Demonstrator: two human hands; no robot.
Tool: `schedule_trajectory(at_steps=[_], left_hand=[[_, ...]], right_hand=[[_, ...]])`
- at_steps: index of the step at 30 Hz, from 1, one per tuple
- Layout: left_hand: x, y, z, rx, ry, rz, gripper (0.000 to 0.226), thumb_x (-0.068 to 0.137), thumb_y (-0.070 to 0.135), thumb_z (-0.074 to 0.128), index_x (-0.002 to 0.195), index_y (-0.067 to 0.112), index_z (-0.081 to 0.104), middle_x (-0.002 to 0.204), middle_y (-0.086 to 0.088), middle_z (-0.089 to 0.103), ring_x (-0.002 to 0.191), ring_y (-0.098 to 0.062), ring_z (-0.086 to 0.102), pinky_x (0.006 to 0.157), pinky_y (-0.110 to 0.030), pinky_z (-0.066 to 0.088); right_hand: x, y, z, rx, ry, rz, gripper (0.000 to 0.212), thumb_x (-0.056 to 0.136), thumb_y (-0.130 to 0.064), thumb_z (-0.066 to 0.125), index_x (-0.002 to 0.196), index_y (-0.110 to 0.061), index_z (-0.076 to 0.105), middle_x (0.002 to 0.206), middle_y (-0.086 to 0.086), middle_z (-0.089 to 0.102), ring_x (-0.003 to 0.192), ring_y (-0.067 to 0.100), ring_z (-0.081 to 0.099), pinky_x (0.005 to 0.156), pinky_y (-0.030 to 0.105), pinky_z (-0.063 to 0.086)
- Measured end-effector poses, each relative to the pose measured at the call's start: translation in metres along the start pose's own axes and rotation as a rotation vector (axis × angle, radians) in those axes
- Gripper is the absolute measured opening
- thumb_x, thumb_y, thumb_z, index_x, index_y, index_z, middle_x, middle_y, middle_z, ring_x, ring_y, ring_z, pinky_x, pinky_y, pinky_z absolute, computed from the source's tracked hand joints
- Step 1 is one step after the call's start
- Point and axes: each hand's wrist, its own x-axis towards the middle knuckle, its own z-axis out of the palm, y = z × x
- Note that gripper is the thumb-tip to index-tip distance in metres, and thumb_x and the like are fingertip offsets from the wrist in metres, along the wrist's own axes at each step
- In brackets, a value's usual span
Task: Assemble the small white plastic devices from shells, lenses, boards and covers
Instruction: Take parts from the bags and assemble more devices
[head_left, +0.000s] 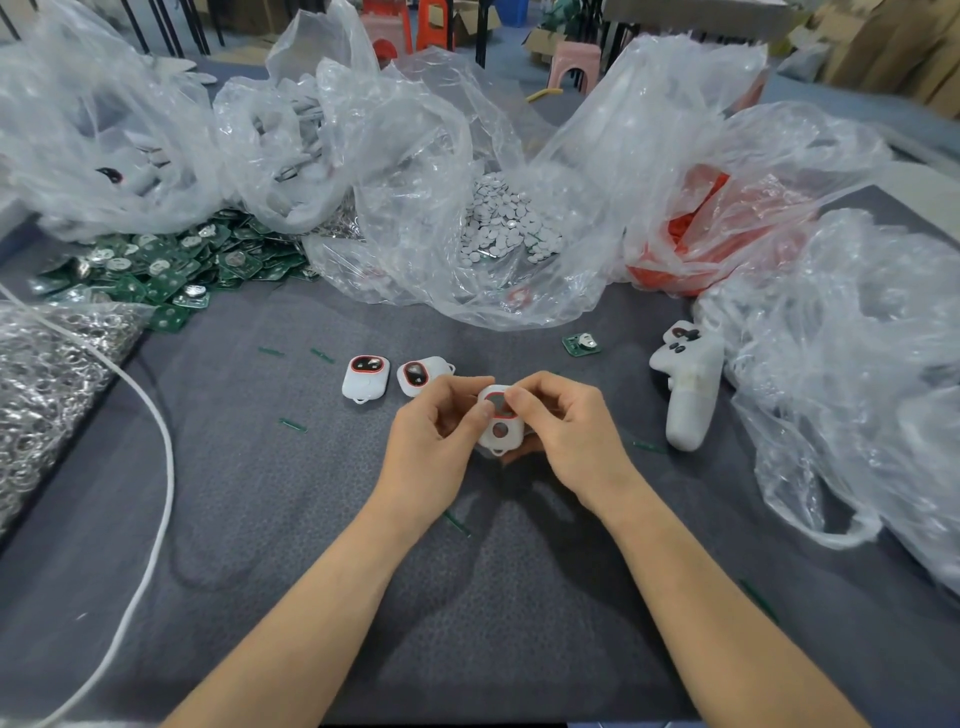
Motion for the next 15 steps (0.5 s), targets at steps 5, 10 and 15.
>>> schedule_trajectory(at_steps=[5, 10, 15], left_hand=[[-0.0006, 0.0012, 0.0013, 0.012, 0.018, 0.009, 0.021, 0.092, 0.007, 0.060, 0.098, 0.027, 0.064, 0.084, 0.017, 0.072, 0.080, -0.001, 0.067, 0.072, -0.015, 0.051], [-0.0001, 0.0024, 0.0006, 0.020, 0.058, -0.003, 0.020, 0.092, 0.010, 0.060, 0.099, 0.028, 0.065, 0.087, 0.010, 0.070, 0.085, -0.009, 0.064, 0.079, -0.025, 0.052], [0.0009, 0.0013, -0.0007, 0.018, 0.039, -0.025, 0.018, 0.092, 0.011, 0.060, 0.099, 0.027, 0.065, 0.085, 0.013, 0.071, 0.081, -0.004, 0.063, 0.075, -0.021, 0.052]], right_hand=[[0.0018, 0.0031, 0.0015, 0.022, 0.010, 0.007, 0.014, 0.092, -0.013, 0.060, 0.081, -0.012, 0.068, 0.067, 0.002, 0.067, 0.064, 0.019, 0.067, 0.053, 0.036, 0.057], [0.0028, 0.0026, -0.0002, 0.119, -0.071, 0.017, 0.007, 0.086, -0.006, 0.066, 0.092, -0.010, 0.068, 0.078, 0.005, 0.070, 0.072, 0.015, 0.068, 0.059, 0.030, 0.058], [0.0029, 0.0036, 0.0002, 0.075, -0.063, 0.013, 0.010, 0.086, -0.006, 0.066, 0.095, -0.009, 0.068, 0.083, 0.012, 0.070, 0.075, 0.018, 0.069, 0.064, 0.033, 0.060]])
